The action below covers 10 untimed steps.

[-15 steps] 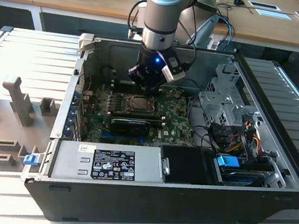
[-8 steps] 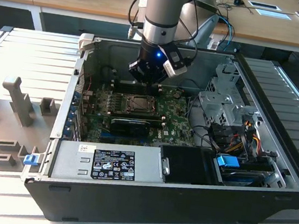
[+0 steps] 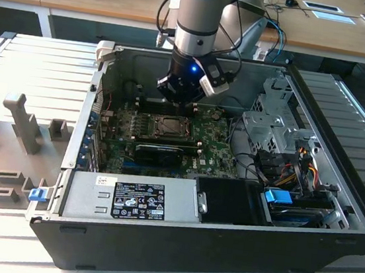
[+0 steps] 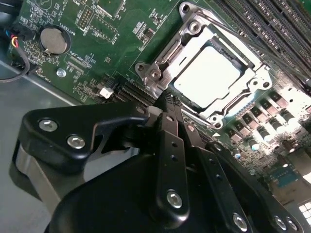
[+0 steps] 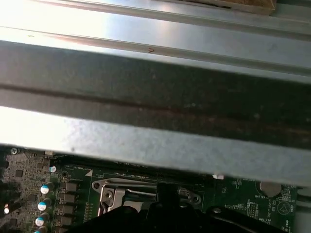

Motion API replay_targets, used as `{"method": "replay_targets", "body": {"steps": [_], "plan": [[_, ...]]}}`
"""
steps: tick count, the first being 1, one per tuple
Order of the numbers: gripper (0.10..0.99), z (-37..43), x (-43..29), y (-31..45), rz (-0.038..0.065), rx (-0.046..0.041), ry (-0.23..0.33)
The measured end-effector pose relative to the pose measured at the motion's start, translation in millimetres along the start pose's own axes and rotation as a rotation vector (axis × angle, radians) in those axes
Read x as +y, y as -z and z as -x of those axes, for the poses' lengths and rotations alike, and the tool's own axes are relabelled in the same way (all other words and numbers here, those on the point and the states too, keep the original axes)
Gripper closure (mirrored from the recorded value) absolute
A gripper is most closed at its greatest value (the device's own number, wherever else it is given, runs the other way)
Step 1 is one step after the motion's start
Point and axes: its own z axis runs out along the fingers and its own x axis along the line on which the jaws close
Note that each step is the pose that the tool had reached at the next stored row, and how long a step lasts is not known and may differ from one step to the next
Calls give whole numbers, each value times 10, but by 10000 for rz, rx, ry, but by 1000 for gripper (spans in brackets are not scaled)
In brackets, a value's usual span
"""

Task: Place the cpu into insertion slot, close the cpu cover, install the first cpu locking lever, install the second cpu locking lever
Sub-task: 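Install the second cpu locking lever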

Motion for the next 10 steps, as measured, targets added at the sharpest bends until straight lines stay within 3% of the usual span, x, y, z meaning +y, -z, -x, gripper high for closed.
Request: {"method": "replay_targets", "body": {"steps": [6, 10], "plan": [[980, -10, -73, 4, 1, -1, -1], [980, -11, -81, 17, -2, 1, -1]]}}
